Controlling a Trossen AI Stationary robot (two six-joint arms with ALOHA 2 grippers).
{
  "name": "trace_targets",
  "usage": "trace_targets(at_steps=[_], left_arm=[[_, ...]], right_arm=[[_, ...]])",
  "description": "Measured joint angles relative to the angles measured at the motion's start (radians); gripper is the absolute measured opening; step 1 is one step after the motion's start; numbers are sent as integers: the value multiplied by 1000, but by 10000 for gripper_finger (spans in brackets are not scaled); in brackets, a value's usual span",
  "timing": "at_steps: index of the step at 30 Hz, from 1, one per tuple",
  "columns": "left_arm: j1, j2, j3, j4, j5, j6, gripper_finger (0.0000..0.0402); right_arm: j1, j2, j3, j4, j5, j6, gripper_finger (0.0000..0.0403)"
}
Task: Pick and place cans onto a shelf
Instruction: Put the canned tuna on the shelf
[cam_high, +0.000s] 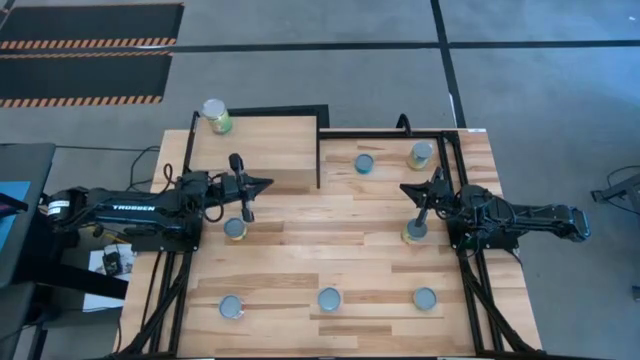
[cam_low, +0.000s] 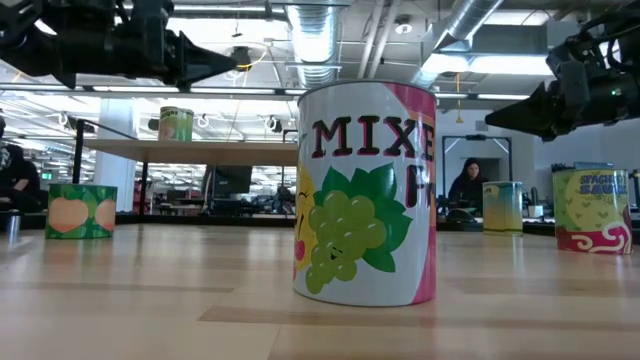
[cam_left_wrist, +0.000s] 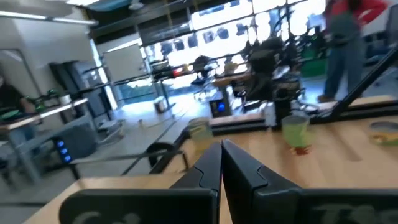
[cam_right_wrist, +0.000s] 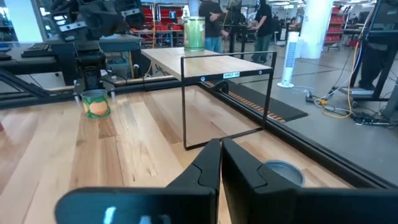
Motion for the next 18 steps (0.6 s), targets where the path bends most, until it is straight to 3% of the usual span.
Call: trace_targets(at_steps=[8,12,18], left_arm=[[52,0,0,0,49,-10,2],[71,0,0,17,71,-5,2],[88,0,0,17,72,-23,2]], right_arm=[[9,-1,2,174,-6,46,40],[25,2,43,139,-59,44,19],[54,171,133,83,50,33,7]])
